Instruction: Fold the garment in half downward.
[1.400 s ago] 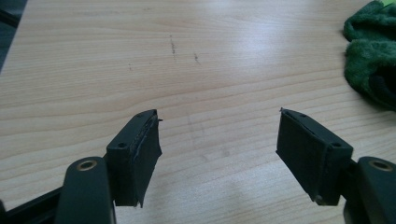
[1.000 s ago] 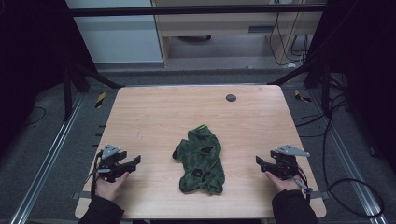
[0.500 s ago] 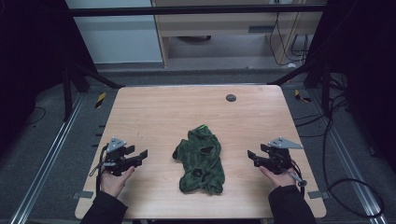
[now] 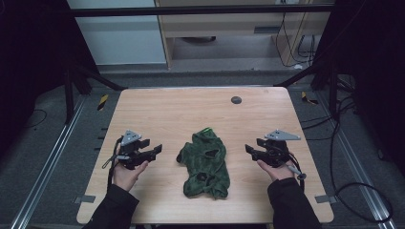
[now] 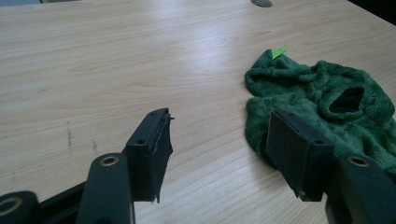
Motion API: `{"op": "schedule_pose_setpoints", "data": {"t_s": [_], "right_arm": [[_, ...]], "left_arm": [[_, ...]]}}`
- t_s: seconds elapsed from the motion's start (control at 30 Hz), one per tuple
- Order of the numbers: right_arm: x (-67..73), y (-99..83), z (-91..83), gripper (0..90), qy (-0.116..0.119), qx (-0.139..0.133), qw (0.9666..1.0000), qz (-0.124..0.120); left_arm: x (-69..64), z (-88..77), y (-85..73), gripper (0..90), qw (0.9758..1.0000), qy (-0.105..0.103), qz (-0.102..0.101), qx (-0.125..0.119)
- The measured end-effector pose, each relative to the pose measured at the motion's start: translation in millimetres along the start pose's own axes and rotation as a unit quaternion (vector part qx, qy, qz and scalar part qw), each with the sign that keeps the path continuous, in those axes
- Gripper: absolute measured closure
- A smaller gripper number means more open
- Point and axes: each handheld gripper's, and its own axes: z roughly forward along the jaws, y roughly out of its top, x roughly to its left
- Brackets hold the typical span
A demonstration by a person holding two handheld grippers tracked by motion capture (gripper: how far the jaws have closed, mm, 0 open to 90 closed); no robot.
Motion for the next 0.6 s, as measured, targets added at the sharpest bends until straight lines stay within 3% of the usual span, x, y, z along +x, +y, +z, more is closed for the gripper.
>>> {"op": "schedule_pose_setpoints", "data": {"t_s": [0.6], "right_arm": [[9.8,19.6,30.1,49.6,0.012,0.014,0.9998,-0.007]], "left_arm": [[-21.0,36.6,19.1,42.5,0.9993,-0.03,0.014,0.015]]}}
